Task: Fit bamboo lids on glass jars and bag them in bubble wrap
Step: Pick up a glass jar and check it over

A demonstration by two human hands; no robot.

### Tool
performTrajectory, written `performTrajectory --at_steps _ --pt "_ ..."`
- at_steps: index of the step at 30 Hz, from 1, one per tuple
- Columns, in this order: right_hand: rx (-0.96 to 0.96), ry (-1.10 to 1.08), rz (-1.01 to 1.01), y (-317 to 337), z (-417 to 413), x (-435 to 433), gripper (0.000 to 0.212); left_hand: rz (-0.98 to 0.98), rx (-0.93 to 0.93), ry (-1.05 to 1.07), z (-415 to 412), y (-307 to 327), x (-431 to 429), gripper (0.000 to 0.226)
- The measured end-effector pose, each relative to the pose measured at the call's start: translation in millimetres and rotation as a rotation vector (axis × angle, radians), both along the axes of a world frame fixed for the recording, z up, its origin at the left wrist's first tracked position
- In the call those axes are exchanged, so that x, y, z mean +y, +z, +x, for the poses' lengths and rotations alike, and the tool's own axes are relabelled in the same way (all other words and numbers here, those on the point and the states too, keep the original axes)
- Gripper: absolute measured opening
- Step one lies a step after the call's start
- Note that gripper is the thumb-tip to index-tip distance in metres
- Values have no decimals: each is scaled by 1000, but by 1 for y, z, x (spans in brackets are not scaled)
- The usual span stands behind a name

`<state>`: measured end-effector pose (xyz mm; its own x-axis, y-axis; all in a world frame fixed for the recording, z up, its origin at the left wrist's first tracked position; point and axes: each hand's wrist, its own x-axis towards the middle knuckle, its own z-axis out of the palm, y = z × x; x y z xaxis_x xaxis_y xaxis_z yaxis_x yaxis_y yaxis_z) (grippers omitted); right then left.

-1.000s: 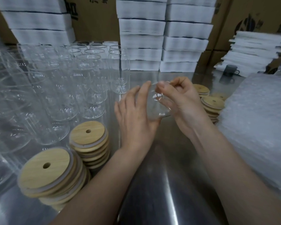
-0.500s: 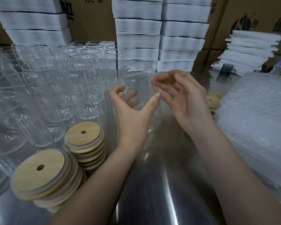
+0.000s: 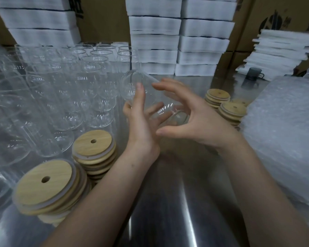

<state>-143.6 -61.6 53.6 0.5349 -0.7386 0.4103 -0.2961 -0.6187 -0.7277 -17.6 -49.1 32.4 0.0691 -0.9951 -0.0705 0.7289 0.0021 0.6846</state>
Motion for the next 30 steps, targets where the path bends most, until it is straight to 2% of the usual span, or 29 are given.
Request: performTrajectory --at_steps 2,7,9,12,17,21,23,30 --pt "-60 -28 -61 -3 5 0 70 10 56 -33 2 1 -2 106" --pt "-176 -102 -53 -7 12 0 54 33 -28 -7 0 -3 0 102" --pt "-197 -97 -25 -6 11 1 47 33 -67 -38 1 -3 1 107" --pt "-244 -43 36 -2 11 2 42 37 -49 -40 3 -3 1 99" --pt "-264 124 249 0 1 -1 48 38 -34 15 3 -5 0 87" --pt "-247 231 301 0 -9 -7 43 32 38 -6 6 -4 4 64" --pt "-258 255 313 0 -12 -10 44 43 81 -41 7 -4 6 62" --pt "-167 179 203 -3 -7 -10 78 61 251 -86 6 3 9 63"
